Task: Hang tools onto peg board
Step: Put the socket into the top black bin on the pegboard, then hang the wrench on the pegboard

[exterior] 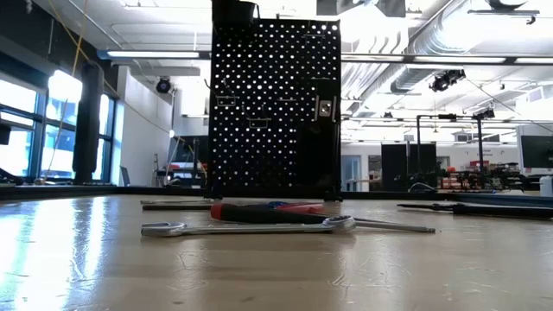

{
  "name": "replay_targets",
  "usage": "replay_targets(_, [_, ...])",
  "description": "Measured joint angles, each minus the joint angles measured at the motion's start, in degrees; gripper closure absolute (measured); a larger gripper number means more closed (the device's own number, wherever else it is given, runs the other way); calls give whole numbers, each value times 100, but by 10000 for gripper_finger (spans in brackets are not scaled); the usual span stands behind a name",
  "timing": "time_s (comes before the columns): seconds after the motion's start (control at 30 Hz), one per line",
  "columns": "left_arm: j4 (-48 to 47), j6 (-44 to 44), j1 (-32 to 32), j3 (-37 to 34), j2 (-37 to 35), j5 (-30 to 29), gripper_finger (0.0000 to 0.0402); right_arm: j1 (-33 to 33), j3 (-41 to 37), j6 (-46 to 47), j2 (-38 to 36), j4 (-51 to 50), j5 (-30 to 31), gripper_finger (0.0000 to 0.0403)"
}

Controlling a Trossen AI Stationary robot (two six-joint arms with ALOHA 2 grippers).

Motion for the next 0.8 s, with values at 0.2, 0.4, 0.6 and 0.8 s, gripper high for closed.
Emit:
replay_targets(0.2, [45, 9, -12, 0, 92, 20, 290, 0, 0, 140, 2, -44, 18, 229])
replay_targets(0.4, [242, 14, -8, 2, 99, 17, 236, 0, 0, 273, 4, -177, 21, 229])
replay_targets(0.6, [481, 188, -189, 2, 46, 101, 204, 0, 0, 273, 4, -305, 21, 229])
replay_targets(0.8, [628, 628, -687, 7, -47, 51, 200, 0, 0, 399, 4, -527, 58, 229])
